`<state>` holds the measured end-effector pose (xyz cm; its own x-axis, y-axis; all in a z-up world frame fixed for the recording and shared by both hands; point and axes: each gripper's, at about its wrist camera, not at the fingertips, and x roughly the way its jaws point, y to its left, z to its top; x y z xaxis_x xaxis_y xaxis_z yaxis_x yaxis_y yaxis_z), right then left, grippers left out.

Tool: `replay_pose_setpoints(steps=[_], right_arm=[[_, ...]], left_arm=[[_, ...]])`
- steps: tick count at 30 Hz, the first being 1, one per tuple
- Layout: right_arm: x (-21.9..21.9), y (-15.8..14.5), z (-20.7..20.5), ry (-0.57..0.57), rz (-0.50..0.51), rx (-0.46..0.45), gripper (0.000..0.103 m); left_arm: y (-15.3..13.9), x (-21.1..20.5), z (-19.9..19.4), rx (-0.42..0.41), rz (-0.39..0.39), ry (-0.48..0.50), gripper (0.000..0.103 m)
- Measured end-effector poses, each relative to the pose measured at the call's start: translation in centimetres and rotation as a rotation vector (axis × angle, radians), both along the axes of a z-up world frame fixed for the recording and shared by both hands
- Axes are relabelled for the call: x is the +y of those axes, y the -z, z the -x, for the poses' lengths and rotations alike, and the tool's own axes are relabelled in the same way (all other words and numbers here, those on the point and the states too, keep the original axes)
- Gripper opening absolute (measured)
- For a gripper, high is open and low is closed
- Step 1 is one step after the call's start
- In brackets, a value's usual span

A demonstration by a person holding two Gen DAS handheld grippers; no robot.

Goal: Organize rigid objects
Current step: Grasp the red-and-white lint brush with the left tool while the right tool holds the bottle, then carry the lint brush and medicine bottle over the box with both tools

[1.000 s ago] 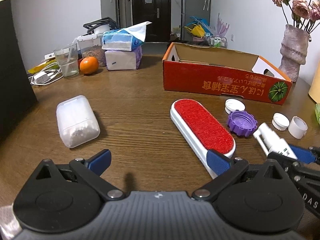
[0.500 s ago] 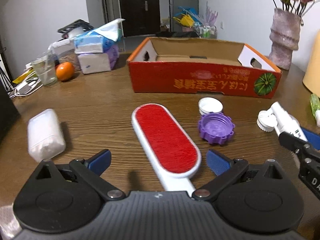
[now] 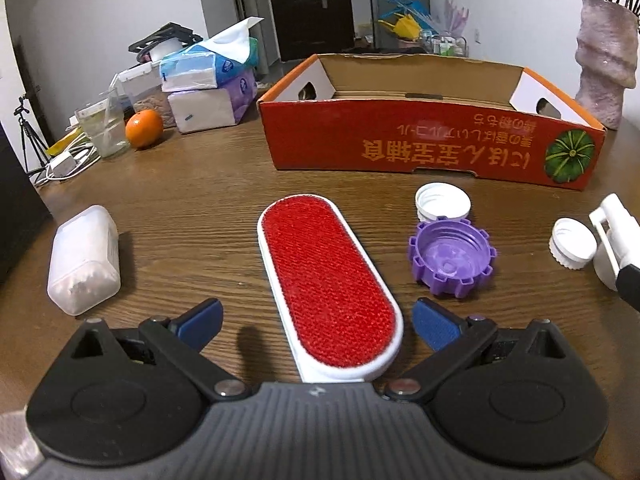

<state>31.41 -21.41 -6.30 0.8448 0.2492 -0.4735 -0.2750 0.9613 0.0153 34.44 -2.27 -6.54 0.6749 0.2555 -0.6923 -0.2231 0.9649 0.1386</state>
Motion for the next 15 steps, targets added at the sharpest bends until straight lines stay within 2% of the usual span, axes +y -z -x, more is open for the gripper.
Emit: replay_pose_setpoints(steps=[4,7,9,15], right_arm=[[0.12,0.04,0.04,0.000,0.002,0.000,0.026],[0.22,0.13,0.08,0.002,0.008,-0.001,0.026],[0.27,0.16,0.08,0.004,0.009,-0.001,0.026],[0.34,0.19,0.19,0.009,0.011,-0.004,0.026]], left_arm=[[0.11,0.34,-0.01,0.004,0.024,0.007,0.099],[0.05,0.64,0.14,-0.002,0.058,0.021,0.086],[-0.06,0.87,0.32,-0.010,0.093,0.043,0.068],[-0.18,0.98,0.72,-0.015,0.123,0.081,0.059]])
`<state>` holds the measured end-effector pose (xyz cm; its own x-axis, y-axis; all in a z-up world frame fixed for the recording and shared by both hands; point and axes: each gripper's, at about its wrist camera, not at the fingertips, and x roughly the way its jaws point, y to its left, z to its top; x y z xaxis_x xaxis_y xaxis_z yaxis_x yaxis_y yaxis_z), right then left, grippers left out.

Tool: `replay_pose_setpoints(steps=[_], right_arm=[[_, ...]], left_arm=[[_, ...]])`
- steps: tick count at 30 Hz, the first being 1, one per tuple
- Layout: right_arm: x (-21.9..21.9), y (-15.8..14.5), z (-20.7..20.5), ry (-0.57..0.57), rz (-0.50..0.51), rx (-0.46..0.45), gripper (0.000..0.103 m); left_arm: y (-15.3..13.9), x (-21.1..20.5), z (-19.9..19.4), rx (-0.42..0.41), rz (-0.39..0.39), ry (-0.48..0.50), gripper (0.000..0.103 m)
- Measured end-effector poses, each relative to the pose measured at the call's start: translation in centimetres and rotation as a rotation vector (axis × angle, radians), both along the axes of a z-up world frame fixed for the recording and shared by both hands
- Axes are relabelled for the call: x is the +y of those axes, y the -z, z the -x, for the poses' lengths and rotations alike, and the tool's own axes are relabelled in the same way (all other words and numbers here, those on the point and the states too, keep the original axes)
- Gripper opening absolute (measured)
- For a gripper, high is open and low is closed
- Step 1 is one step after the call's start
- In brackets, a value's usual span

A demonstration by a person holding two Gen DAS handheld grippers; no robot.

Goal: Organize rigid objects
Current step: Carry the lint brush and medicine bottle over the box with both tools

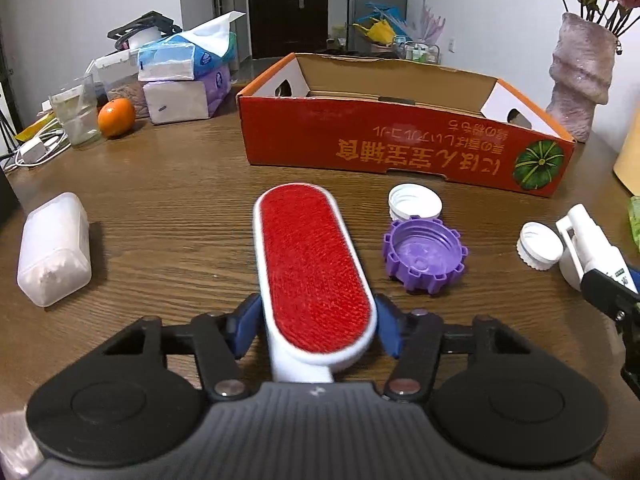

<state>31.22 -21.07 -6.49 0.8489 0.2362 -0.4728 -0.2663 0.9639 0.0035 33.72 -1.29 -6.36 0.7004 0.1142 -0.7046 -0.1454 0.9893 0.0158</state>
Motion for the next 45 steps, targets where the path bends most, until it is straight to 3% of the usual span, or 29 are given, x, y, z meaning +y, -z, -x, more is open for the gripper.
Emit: replay_pose_setpoints(steps=[22,45], right_arm=[[0.5,-1.3,0.4,0.021,-0.040,-0.029,0.026],[1.5,-5.2,-3.3,0.068,-0.089,-0.099,0.026]], left_arm=[[-4.0,-0.1,2.2,-0.119,0.012,0.083,0.058],[-8.9,-0.8,-1.8,-0.235,0.025,0.112,0.059]])
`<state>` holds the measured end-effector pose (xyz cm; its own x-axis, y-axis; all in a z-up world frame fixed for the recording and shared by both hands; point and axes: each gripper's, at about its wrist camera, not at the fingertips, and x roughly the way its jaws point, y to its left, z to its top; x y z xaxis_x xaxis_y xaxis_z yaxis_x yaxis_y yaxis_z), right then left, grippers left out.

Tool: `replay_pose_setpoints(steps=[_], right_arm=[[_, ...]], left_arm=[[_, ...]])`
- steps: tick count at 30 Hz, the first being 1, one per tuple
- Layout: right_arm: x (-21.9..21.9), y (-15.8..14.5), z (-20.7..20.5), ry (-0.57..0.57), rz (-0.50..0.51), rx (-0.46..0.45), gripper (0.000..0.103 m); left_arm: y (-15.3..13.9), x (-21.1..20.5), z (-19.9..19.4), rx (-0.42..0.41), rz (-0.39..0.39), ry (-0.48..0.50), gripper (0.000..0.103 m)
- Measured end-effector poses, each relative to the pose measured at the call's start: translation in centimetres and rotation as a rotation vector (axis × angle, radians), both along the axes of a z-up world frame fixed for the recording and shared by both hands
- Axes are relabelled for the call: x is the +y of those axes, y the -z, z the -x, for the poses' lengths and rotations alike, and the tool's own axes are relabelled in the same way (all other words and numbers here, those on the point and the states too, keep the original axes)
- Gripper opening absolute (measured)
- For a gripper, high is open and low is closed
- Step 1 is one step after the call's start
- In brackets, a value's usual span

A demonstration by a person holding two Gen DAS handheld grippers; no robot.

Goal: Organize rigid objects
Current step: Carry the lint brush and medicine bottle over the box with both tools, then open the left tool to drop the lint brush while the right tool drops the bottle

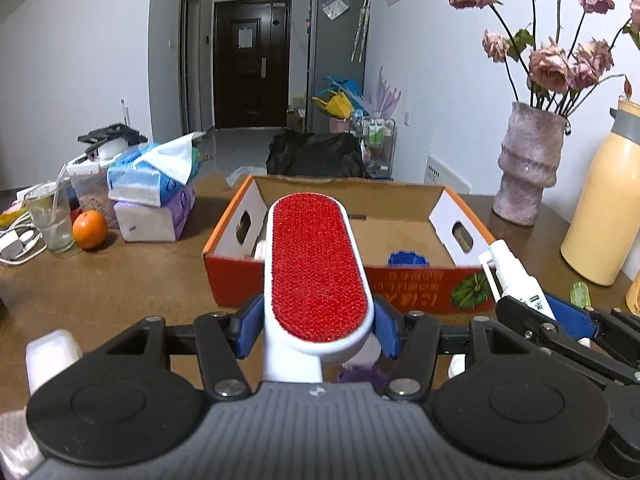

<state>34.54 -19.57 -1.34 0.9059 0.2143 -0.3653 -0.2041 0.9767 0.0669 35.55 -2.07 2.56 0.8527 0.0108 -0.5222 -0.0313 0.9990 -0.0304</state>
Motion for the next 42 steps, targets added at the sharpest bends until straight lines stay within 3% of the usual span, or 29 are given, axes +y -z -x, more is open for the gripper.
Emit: replay_pose_setpoints(steps=[12,42], right_arm=[[0.8,-0.5,-4.2,0.037,-0.042,-0.023,0.026],[1.2,0.7,-15.2,0.091,-0.066,0.007,0.026]], left_arm=[[-0.2,0.9,-4.4,-0.021,0.031,-0.034,0.059],[1.9,0.0,-15.7,-0.005,-0.043,-0.061,0.059]])
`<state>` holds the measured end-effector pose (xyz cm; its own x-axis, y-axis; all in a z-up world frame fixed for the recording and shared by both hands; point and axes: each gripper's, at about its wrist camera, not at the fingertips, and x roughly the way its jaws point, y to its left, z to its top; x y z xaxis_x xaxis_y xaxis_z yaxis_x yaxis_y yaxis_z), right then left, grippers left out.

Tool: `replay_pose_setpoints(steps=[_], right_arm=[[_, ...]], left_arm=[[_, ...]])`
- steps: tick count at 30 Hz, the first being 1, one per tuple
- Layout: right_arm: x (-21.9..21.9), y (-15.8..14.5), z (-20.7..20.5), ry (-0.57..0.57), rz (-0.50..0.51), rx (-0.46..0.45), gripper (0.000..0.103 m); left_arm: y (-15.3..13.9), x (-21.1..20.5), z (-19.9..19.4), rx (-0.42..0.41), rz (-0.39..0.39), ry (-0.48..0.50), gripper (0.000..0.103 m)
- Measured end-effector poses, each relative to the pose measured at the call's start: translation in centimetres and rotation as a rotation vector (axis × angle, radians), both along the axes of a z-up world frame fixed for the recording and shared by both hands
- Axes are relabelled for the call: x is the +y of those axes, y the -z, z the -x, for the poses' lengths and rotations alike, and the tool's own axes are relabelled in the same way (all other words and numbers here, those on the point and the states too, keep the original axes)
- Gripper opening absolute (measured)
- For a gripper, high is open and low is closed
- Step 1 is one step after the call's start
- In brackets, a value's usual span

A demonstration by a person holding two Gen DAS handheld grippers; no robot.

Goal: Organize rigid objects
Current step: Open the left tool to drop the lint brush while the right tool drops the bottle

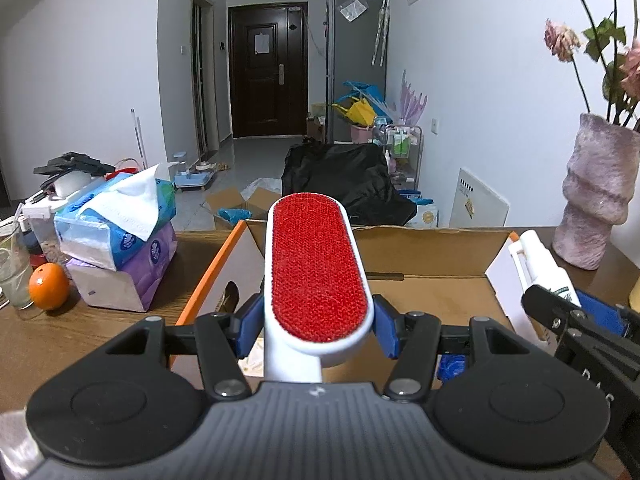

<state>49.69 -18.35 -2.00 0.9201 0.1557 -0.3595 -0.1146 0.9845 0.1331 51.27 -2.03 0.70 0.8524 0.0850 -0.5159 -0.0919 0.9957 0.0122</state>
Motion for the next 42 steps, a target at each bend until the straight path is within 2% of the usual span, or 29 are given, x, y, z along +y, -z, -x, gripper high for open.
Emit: replay_pose_setpoints(steps=[22,32,36,37,38,39,40,42], right_arm=[[0.7,2.0,-5.3,0.011,0.047,0.069,0.026],[1.0,2.3,-5.8,0.002,0.062,0.089,0.027],[0.9,2.4,-6.0,0.004,0.068,0.107,0.028],[0.9,2.3,-6.0,0.006,0.070,0.105,0.029],[0.9,2.3,-6.0,0.005,0.071,0.107,0.034],[0.9,2.3,-5.9,0.007,0.071,0.108,0.042],[0.9,2.3,-5.9,0.012,0.074,0.109,0.047],[0.8,2.2,-5.8,0.020,0.076,0.105,0.068]], left_arm=[[2.0,0.7,-4.9,0.036,-0.056,-0.009,0.059],[2.0,1.1,-5.2,0.040,-0.050,0.011,0.059],[1.4,1.0,-4.7,0.016,-0.051,0.015,0.063],[1.1,0.9,-4.4,-0.005,-0.054,0.018,0.065],[0.6,0.9,-3.9,-0.031,-0.058,0.018,0.080],[0.2,0.8,-3.4,-0.050,-0.063,0.008,0.100],[-0.1,0.8,-3.0,-0.073,-0.069,-0.005,0.103],[-0.6,0.5,-2.3,-0.110,-0.092,-0.011,0.103]])
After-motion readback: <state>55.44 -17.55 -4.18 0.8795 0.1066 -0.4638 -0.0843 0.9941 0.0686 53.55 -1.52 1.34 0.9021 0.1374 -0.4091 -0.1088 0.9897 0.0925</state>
